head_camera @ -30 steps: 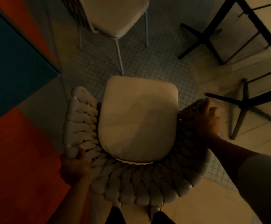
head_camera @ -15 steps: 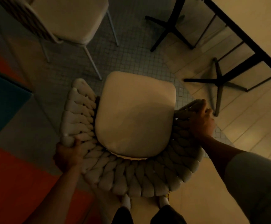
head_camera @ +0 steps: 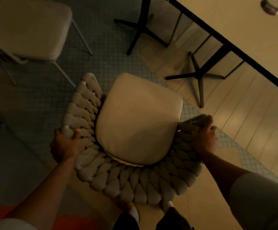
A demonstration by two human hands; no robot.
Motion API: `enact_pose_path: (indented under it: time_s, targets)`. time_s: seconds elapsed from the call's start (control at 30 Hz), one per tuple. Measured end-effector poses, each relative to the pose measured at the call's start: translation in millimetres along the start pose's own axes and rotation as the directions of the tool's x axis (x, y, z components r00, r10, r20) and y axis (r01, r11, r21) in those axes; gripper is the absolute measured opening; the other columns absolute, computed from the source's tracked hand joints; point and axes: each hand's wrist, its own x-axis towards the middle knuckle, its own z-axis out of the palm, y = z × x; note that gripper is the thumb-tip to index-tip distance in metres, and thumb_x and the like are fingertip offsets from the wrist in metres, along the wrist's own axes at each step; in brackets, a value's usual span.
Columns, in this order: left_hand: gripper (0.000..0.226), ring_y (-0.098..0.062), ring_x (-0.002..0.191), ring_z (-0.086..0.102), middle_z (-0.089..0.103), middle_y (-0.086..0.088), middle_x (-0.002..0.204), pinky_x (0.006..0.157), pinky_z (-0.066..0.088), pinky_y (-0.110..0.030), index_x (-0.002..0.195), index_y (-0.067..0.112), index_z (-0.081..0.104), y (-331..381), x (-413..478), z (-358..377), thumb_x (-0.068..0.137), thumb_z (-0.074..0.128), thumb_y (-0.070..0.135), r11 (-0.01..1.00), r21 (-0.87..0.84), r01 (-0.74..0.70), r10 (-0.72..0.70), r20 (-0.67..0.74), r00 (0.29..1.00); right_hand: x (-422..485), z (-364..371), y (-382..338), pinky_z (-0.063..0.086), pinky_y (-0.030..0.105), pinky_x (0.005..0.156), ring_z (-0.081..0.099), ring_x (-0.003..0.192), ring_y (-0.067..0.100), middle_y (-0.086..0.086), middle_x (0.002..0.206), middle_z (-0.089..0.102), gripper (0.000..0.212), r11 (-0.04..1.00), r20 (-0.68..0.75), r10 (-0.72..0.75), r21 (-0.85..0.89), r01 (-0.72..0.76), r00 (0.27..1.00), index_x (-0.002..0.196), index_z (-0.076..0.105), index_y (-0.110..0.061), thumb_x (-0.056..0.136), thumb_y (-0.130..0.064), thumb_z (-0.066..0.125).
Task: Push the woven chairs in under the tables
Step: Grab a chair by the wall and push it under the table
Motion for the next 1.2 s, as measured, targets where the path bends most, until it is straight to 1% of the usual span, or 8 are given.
enact_pose_path:
  time_s: [0.1, 0.2, 0.4, 0.53, 0.67, 0.77, 1.0, 1.2]
  targets:
    - [0.054, -0.052, 0.110, 0.061, 0.065, -0.030, 0.117, 0.083, 0.052, -0.058, 0.117, 0.005, 0.057, 5.2, 13.4, -5.5, 0.085, 0.081, 0.041, 0.999, 0.032, -0.037, 0.036, 0.034, 0.999, -13.4, 2.8, 2.4, 0.049, 0.042, 0.064, 0.056, 0.078, 0.032, 0.024, 0.130, 0.052, 0.070, 0.999, -0.006, 0.030, 0.034, -0.030, 1.000, 0.159, 0.012, -0.034, 0.104, -0.034, 0.055]
    - [0.052, -0.052, 0.110, 0.061, 0.065, -0.031, 0.118, 0.080, 0.049, -0.054, 0.118, 0.006, 0.058, 9.3, 23.9, -11.8, 0.084, 0.082, 0.036, 0.998, 0.054, -0.029, 0.027, 0.047, 0.999, -28.5, 4.5, 0.5, 0.046, 0.040, 0.065, 0.050, 0.080, 0.027, 0.024, 0.129, 0.052, 0.071, 0.997, -0.012, 0.049, 0.066, -0.048, 0.999, 0.160, 0.012, -0.032, 0.103, -0.032, 0.056]
    - [0.051, -0.053, 0.108, 0.062, 0.066, -0.029, 0.116, 0.081, 0.052, -0.058, 0.114, 0.012, 0.060, 20.7, 53.1, -13.6, 0.080, 0.084, 0.041, 0.990, 0.124, -0.073, 0.059, 0.111, 0.992, -52.9, 6.1, -1.2, 0.051, 0.048, 0.072, 0.064, 0.094, 0.045, 0.021, 0.134, 0.051, 0.068, 0.987, -0.010, 0.131, 0.095, -0.129, 0.991, 0.159, 0.010, -0.038, 0.104, -0.038, 0.051]
    - [0.050, -0.050, 0.103, 0.064, 0.069, -0.025, 0.110, 0.080, 0.056, -0.057, 0.111, 0.018, 0.061, 37.8, 63.4, 0.1, 0.078, 0.083, 0.049, 0.975, 0.156, -0.157, 0.134, 0.150, 0.980, -44.8, 4.1, 6.6, 0.048, 0.044, 0.071, 0.064, 0.092, 0.046, 0.022, 0.131, 0.051, 0.066, 0.982, -0.029, 0.179, 0.068, -0.177, 0.983, 0.157, 0.012, -0.037, 0.105, -0.034, 0.052]
    - [0.046, -0.049, 0.101, 0.065, 0.069, -0.024, 0.110, 0.078, 0.054, -0.055, 0.112, 0.018, 0.061, 58.1, 79.0, 11.9, 0.080, 0.083, 0.043, 0.971, 0.160, -0.181, 0.163, 0.118, 0.980, -32.9, 11.5, -1.8, 0.048, 0.044, 0.067, 0.063, 0.084, 0.044, 0.022, 0.127, 0.052, 0.068, 0.972, -0.035, 0.235, 0.041, -0.233, 0.971, 0.156, 0.014, -0.036, 0.102, -0.030, 0.055]
    - [0.048, -0.051, 0.098, 0.064, 0.068, -0.027, 0.109, 0.077, 0.054, -0.056, 0.115, 0.015, 0.057, 68.5, 84.2, 14.7, 0.080, 0.082, 0.038, 0.964, 0.185, -0.191, 0.177, 0.087, 0.980, -28.5, 13.4, -6.9, 0.050, 0.047, 0.066, 0.060, 0.077, 0.039, 0.020, 0.124, 0.051, 0.071, 0.969, -0.014, 0.243, 0.041, -0.242, 0.970, 0.157, 0.011, -0.036, 0.102, -0.034, 0.056]
    - [0.059, -0.054, 0.100, 0.062, 0.064, -0.031, 0.118, 0.078, 0.050, -0.058, 0.126, 0.010, 0.048, 77.1, 82.4, 15.4, 0.083, 0.081, 0.034, 0.933, 0.261, -0.247, 0.230, 0.092, 0.969, -25.8, 13.3, -12.9, 0.051, 0.049, 0.068, 0.063, 0.082, 0.044, 0.021, 0.128, 0.050, 0.072, 0.948, -0.006, 0.317, 0.009, -0.317, 0.948, 0.159, 0.010, -0.037, 0.102, -0.038, 0.053]
    - [0.062, -0.054, 0.098, 0.063, 0.064, -0.031, 0.118, 0.075, 0.049, -0.057, 0.130, 0.010, 0.047, 76.7, 80.2, 15.9, 0.084, 0.081, 0.034, 0.913, 0.291, -0.284, 0.271, 0.087, 0.959, -26.6, 13.3, -12.7, 0.046, 0.045, 0.066, 0.063, 0.083, 0.046, 0.020, 0.131, 0.049, 0.072, 0.948, -0.007, 0.319, -0.003, -0.319, 0.948, 0.159, 0.010, -0.037, 0.103, -0.038, 0.054]
